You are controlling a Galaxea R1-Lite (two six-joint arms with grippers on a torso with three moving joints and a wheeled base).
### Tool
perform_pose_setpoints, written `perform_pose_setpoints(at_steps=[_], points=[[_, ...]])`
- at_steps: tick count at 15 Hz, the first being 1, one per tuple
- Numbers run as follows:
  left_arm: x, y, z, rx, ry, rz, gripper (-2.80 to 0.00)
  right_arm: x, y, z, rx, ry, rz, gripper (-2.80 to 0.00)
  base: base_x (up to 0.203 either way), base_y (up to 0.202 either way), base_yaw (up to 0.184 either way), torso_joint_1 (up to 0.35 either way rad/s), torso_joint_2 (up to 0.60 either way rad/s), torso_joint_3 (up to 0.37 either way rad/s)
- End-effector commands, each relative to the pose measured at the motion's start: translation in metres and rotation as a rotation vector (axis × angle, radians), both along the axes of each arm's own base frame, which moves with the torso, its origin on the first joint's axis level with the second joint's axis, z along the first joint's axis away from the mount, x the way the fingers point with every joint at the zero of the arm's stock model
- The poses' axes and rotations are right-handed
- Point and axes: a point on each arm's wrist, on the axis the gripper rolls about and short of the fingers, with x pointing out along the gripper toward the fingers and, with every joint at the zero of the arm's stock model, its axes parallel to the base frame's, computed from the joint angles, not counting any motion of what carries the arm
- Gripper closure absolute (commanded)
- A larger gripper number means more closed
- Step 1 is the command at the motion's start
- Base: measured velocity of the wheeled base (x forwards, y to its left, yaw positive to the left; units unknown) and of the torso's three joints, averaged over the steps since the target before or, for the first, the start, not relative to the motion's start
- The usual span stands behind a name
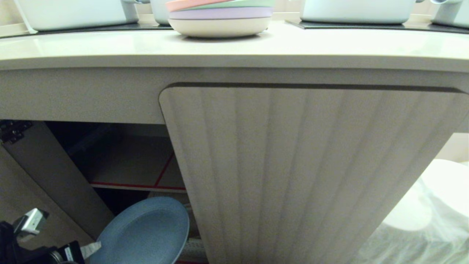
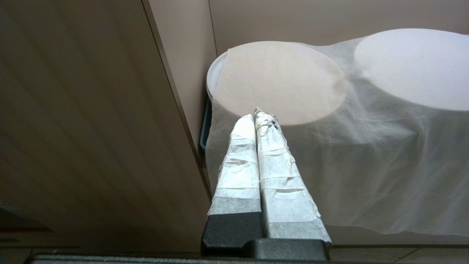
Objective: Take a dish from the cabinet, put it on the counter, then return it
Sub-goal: Place it on the table
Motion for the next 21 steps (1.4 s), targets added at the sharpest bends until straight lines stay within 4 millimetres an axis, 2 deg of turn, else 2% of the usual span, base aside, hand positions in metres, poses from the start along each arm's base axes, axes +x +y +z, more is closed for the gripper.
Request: perform_pose_setpoints(at_steps=[1, 12, 17, 21], points=[[-0.007, -0.002, 0.004, 0.002, -0.032, -0.026, 0.0, 0.0, 0.0, 0.0, 0.001, 0.0, 0.0, 0.0, 0.0, 0.0, 0.0, 0.0, 0.0, 0.0], [-0.04, -0.02, 0.01, -0.016, -0.045, -0.155, 0.0, 0.0, 0.0, 0.0, 0.0, 0.0, 0.0, 0.0, 0.0, 0.0, 0.0, 0.0, 0.0, 0.0], [-0.062, -0.027, 0.01, -0.014, -0.056, -0.226, 0.0, 0.0, 0.0, 0.0, 0.0, 0.0, 0.0, 0.0, 0.0, 0.0, 0.0, 0.0, 0.0, 0.0], [-0.062, -0.027, 0.012, -0.009, -0.063, -0.222, 0.0, 0.0, 0.0, 0.0, 0.0, 0.001, 0.0, 0.0, 0.0, 0.0, 0.0, 0.0, 0.0, 0.0]])
